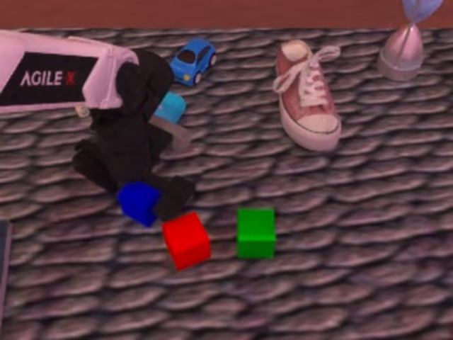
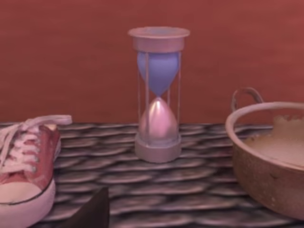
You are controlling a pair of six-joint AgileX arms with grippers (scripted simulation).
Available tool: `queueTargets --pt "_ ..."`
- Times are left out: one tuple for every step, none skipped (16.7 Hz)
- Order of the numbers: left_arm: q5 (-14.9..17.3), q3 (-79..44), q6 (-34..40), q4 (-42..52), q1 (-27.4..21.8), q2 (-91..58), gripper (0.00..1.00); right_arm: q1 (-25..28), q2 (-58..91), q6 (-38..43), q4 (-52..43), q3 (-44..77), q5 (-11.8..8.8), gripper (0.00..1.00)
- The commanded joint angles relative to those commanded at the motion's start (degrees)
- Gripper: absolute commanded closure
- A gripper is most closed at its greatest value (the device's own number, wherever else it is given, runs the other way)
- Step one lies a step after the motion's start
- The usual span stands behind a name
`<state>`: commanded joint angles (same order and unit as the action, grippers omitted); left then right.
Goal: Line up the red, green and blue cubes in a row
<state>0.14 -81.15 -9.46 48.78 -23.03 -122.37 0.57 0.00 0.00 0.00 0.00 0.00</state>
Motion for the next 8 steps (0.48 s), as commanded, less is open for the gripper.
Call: queueTargets --pt "0.0 0.0 0.0 0.0 0.0 0.0 0.23 0.0 0.0 0.0 0.0 0.0 0.0 0.00" --pt "0.0 0.0 0.0 0.0 0.0 0.0 0.30 0.0 0.0 0.0 0.0 0.0 0.0 0.00" --pt "0.0 0.0 0.0 0.0 0.0 0.0 0.38 0.0 0.0 0.0 0.0 0.0 0.0 0.00" --pt "0.0 0.0 0.0 0.0 0.0 0.0 0.45 0.0 0.0 0.0 0.0 0.0 0.0 0.00" --pt "0.0 0.0 0.0 0.0 0.0 0.0 0.53 0.0 0.0 0.0 0.0 0.0 0.0 0.00" --pt "0.0 0.0 0.0 0.0 0.0 0.0 0.60 0.0 0.0 0.0 0.0 0.0 0.0 0.00" --pt "0.0 0.0 0.0 0.0 0.0 0.0 0.68 0.0 0.0 0.0 0.0 0.0 0.0 0.00" --pt "0.0 0.0 0.0 0.0 0.0 0.0 0.75 0.0 0.0 0.0 0.0 0.0 0.0 0.00"
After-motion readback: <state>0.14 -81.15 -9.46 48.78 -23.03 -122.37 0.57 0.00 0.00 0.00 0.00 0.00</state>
